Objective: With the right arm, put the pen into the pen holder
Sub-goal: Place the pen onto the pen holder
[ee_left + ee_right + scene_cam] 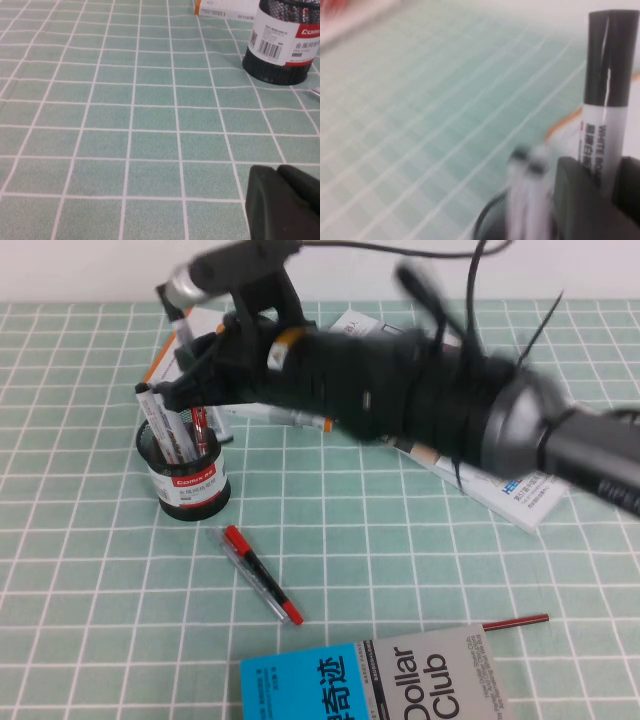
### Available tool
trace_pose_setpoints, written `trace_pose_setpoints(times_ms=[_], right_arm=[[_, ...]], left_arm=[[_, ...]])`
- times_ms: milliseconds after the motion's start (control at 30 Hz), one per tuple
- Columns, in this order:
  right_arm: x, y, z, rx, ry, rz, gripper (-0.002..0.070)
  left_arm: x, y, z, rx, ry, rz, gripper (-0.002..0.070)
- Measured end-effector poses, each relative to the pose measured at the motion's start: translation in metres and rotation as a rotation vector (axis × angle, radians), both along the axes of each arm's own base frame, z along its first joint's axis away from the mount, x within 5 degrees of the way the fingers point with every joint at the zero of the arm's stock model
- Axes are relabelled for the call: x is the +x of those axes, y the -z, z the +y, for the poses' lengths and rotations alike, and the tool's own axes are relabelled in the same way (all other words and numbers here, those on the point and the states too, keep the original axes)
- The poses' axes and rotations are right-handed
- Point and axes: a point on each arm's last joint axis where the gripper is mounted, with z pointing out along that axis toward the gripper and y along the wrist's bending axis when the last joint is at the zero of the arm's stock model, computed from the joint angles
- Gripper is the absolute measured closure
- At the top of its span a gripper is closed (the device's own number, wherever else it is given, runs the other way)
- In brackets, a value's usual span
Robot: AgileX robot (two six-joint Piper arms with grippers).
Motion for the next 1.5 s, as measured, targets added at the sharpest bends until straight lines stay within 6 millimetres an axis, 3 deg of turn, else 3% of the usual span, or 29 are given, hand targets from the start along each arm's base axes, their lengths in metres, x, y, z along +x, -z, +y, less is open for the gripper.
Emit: trace_pose_setpoints(times_ms=[167, 300, 567, 933, 1500], right_arm=[[0.006, 0.031, -0.003, 0.132, 0.091, -0.187, 0.0562], [0.008, 0.05, 0.005, 0.196, 0.042, -0.26, 0.0562], [0.009, 0.084, 0.021, 0.27, -0.049, -0.281, 0.0562], [0.026, 0.096, 0.038, 0.253, -0.053, -0.27, 0.0562], [0.026, 0.114, 0.046, 0.173, -0.128, -0.315, 0.0562]], left_arm=[[0.0, 0.0, 0.0, 0.0, 0.0, 0.0, 0.0681], [0.0, 0.0, 0.0, 0.0, 0.0, 0.0, 0.0681], [0.0, 0.0, 0.0, 0.0, 0.0, 0.0, 0.0681], [0.0, 0.0, 0.0, 0.0, 0.0, 0.0, 0.0681], [0.0, 0.0, 0.0, 0.0, 0.0, 0.0, 0.0681]])
